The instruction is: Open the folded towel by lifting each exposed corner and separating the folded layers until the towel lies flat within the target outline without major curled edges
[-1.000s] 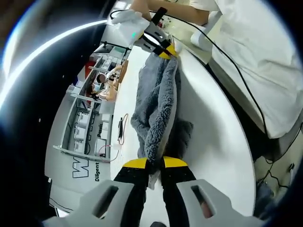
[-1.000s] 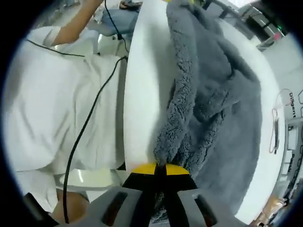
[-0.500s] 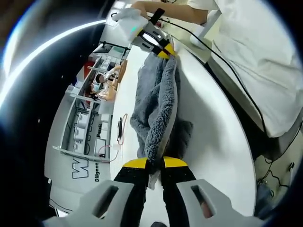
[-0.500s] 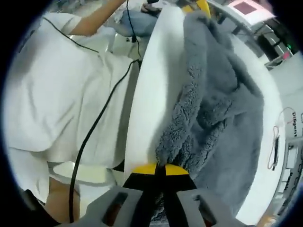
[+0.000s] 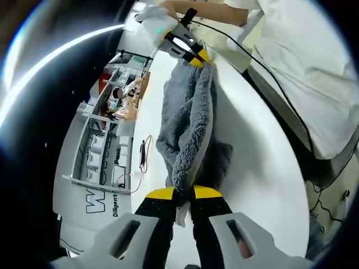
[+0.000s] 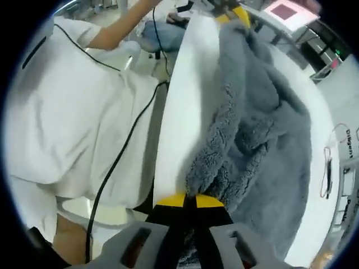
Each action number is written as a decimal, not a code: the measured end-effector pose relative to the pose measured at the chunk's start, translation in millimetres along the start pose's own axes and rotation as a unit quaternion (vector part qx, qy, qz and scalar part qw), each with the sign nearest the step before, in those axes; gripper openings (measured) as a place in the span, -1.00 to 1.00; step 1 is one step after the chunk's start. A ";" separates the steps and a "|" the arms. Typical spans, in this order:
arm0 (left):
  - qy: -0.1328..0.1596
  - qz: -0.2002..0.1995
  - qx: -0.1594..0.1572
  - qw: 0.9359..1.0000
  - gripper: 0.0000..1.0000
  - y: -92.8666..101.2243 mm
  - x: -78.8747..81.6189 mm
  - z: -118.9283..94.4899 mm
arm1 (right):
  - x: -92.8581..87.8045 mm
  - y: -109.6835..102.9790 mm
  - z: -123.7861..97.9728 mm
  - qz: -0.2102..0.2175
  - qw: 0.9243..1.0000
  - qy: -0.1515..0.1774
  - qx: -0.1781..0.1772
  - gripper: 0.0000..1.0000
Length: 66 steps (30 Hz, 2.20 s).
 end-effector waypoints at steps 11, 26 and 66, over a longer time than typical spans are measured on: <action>0.006 0.003 -0.006 1.000 -0.81 -2.7 3.5 6.0 | 2.3 2.2 0.7 0.003 1.000 -0.004 -0.012 -1.00; 0.007 0.014 -0.001 1.000 -0.81 -3.0 5.4 5.7 | 14.2 -0.9 -18.7 -0.016 0.999 0.028 -0.037 -1.00; -0.032 -0.008 -0.003 0.999 -0.84 -1.5 15.7 3.6 | 164.2 52.1 0.9 -0.085 0.945 0.260 -0.182 -0.04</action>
Point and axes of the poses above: the point that each gripper's makers call its tool centre point, and the gripper's own axes: z roughly forward along the fingers, y roughly to its right, x roughly out of its top, the point moved 3 cm from there along -z, roughly backward along the fingers, and after that the axes turned 11 degrees about -z, right-handed, at the moved point
